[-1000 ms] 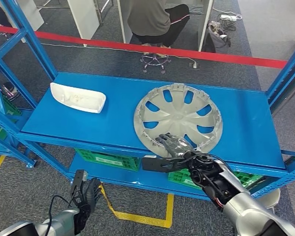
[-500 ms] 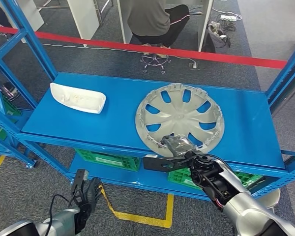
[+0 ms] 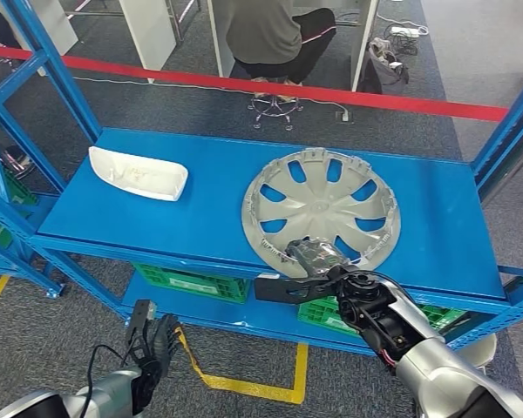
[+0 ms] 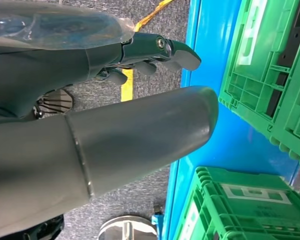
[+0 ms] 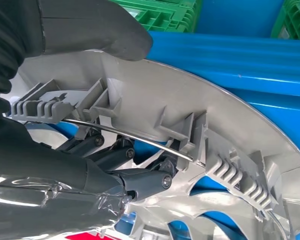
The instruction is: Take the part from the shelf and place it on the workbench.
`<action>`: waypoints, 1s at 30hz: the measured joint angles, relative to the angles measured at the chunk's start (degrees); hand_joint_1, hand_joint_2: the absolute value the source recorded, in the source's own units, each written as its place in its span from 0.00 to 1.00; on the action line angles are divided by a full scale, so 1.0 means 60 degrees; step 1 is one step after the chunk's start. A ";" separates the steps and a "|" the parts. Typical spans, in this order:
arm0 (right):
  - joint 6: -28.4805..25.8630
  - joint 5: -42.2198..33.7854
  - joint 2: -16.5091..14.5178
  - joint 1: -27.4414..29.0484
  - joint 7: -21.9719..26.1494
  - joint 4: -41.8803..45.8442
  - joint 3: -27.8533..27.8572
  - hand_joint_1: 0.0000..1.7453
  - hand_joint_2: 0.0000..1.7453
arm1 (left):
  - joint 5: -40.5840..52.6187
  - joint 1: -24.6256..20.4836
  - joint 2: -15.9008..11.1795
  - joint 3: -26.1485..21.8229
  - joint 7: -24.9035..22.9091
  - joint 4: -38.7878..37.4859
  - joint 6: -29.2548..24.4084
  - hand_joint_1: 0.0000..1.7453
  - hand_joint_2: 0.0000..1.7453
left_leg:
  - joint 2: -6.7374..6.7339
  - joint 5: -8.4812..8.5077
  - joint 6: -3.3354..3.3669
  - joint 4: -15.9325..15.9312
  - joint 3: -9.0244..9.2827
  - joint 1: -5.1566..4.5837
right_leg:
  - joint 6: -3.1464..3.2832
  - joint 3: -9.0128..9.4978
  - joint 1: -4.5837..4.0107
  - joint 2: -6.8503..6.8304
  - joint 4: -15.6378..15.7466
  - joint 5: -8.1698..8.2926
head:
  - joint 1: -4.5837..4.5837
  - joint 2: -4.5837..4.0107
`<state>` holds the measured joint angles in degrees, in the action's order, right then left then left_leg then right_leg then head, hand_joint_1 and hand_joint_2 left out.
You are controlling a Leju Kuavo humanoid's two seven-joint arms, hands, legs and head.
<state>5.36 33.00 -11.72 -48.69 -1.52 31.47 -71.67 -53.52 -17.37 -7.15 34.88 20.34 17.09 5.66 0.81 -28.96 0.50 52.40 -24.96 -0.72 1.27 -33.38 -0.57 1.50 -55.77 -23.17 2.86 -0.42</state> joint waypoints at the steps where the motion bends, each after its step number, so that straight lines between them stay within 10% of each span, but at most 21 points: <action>1: -0.0018 -0.0001 0.0000 -0.0008 0.0006 0.0012 0.0000 1.00 1.00 | -0.0015 0.0007 -0.0004 0.0000 0.0012 -0.0001 0.0000 0.00 0.00 | 0.0000 0.0000 0.0000 0.0000 -0.0001 0.0000 | 0.0000 0.0000 0.0000 0.0000 0.0000 0.0000 | 0.0000 0.0000; 30: -0.0938 -0.0739 0.0114 -0.0887 -0.0505 0.1522 0.0928 1.00 1.00 | -0.0267 0.0373 -0.0127 0.0000 0.0337 -0.0003 -0.0036 0.00 0.00 | 0.0003 0.0006 -0.0007 0.0002 -0.0055 0.0006 | 0.0009 -0.0059 -0.0003 0.0001 -0.0002 0.0007 | 0.0001 0.0000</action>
<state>-0.27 28.57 -11.03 -54.01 -4.55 40.60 -66.10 -55.12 -15.13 -7.91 34.88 22.36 17.07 5.44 0.83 -28.92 0.46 52.41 -25.29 -0.69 1.32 -33.74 -0.59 1.51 -55.78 -23.13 2.87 -0.42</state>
